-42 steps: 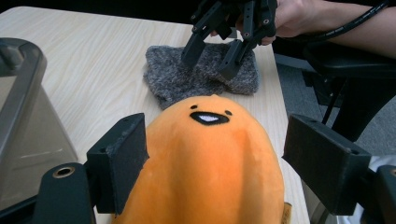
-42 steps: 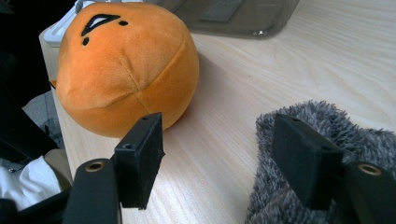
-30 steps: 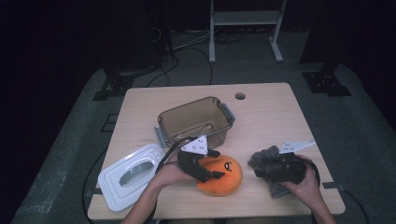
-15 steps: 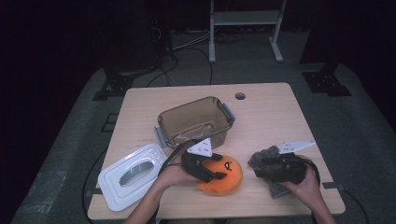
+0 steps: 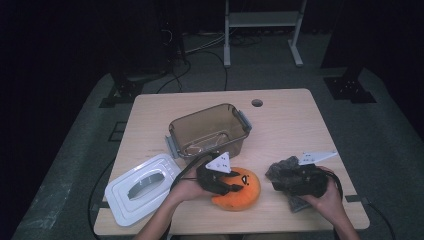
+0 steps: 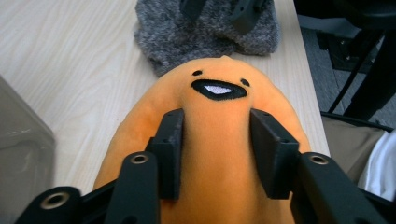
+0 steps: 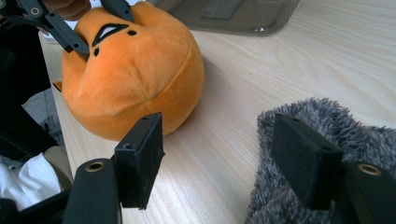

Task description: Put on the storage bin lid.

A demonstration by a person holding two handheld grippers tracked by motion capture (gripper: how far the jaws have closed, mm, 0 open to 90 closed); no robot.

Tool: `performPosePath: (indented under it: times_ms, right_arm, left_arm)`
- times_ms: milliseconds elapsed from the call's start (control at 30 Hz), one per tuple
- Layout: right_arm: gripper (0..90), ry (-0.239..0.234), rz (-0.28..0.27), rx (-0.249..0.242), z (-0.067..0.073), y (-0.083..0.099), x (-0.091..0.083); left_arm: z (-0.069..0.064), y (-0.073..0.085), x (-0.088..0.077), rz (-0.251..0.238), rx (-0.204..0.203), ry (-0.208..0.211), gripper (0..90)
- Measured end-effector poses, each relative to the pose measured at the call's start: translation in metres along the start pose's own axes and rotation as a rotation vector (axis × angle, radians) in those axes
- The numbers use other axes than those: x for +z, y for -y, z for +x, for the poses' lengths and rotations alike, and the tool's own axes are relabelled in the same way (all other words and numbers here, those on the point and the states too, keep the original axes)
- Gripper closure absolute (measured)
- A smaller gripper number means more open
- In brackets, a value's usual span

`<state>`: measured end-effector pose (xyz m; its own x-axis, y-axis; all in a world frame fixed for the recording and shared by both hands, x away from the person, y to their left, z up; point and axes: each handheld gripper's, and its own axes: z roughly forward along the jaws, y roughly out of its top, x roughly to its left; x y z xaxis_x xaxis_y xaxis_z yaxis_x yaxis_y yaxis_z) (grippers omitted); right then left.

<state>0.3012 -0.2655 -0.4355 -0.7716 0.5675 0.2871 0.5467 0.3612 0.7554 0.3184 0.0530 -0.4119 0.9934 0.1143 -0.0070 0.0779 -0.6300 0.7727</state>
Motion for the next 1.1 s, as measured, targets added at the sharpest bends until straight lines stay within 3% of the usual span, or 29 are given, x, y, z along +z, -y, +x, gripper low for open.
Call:
performPosePath:
  times_ms: [133, 267, 500, 733, 1100]
  right_arm:
    - [33.4, 0.0, 0.001, -0.001, 0.0, 0.0, 0.0]
    - [33.4, 0.001, -0.002, 0.002, 0.0, 0.0, 0.0]
    - [33.4, 0.003, -0.001, 0.004, -0.001, 0.001, -0.001]
    - [33.4, 0.006, -0.003, 0.007, -0.002, 0.002, -0.001]
    - [33.4, 0.003, 0.0, 0.012, -0.003, 0.003, 0.0]
  left_arm:
    - [-0.001, -0.001, 0.0, 0.004, 0.01, 0.01, 61.9]
    - [0.001, -0.002, -0.002, 0.001, -0.01, 0.013, 62.1]
    - [0.003, -0.002, -0.005, -0.037, -0.062, 0.017, 63.0]
    - [0.004, -0.004, -0.008, -0.051, -0.064, 0.016, 64.2]
    - [0.007, -0.006, -0.019, -0.107, -0.099, 0.04, 64.6]
